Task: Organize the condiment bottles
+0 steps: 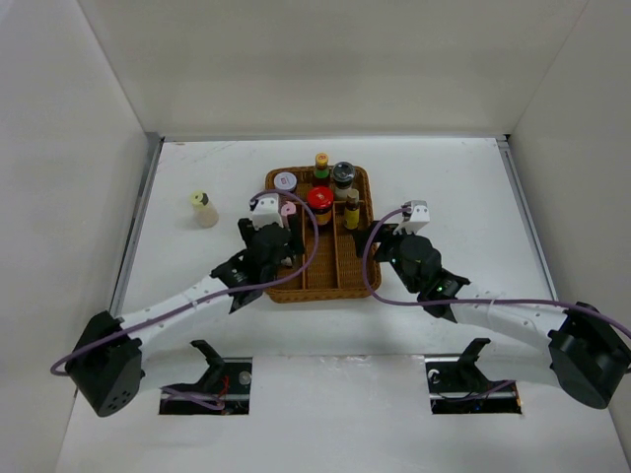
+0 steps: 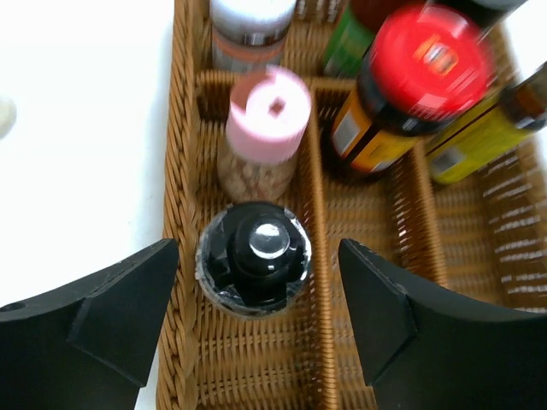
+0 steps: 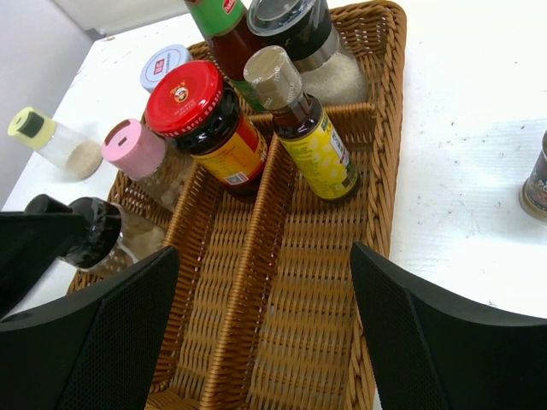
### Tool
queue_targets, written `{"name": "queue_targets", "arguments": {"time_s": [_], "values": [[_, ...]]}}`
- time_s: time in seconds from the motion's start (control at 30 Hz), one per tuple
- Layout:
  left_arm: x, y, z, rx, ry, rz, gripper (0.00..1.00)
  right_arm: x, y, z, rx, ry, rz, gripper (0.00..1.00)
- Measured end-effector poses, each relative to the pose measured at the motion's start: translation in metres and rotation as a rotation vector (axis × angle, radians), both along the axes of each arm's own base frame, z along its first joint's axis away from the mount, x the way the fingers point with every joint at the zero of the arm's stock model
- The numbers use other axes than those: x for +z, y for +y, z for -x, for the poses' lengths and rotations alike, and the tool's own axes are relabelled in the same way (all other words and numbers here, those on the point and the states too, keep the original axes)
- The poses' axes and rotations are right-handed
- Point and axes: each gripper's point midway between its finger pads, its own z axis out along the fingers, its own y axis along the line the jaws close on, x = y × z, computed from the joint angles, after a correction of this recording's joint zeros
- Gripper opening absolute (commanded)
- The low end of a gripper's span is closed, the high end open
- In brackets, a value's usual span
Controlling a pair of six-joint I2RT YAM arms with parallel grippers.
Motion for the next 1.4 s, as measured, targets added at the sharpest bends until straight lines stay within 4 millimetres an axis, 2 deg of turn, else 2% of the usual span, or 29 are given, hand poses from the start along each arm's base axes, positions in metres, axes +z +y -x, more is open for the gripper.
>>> {"name": "queue_targets", "arguments": {"time_s": [0.13,0.2,0.27,0.37,0.43,0.6,0.7,0.8,1.07,1.23,1.4], "values": [[0.037,0.007,0.002,0.005,-0.09,0.054,0.76,0.0,0.0,0.0,-0.002,0.0,0.001,0.85],[0.058,0.017,0.001,0.031,-0.146,0.087,0.75,0.0,-0.001,0.0,-0.004,-0.001,0.001,0.85],[0.075,0.035,-0.004,0.089,-0.195,0.115,0.72,0.0,-0.001,0.0,-0.006,-0.001,0.001,0.85],[0.085,0.07,-0.019,0.208,-0.234,0.131,0.69,0.0,-0.001,-0.001,-0.006,-0.001,0.001,0.85],[0.078,0.093,-0.032,0.29,-0.222,0.119,0.69,0.0,-0.001,-0.001,-0.007,-0.001,0.001,0.85],[0.041,0.152,-0.072,0.49,-0.112,0.068,0.7,0.0,-0.001,-0.001,-0.007,-0.002,0.001,0.85],[0.021,0.179,-0.089,0.576,-0.059,0.055,0.74,0.0,-0.001,0.0,-0.006,-0.001,0.001,0.85],[0.012,0.198,-0.098,0.629,-0.034,0.043,0.75,0.0,-0.001,0.0,-0.006,-0.001,0.001,0.85],[0.004,0.233,-0.12,0.701,-0.01,0.048,0.74,0.0,-0.001,-0.001,-0.006,0.0,0.002,0.85],[-0.019,0.237,-0.125,0.697,0.045,0.043,0.72,-0.003,0.0,-0.001,-0.006,0.005,0.007,0.85],[-0.02,0.233,-0.135,0.672,0.041,0.062,0.72,-0.006,0.0,-0.001,-0.006,0.011,0.013,0.85]]}}
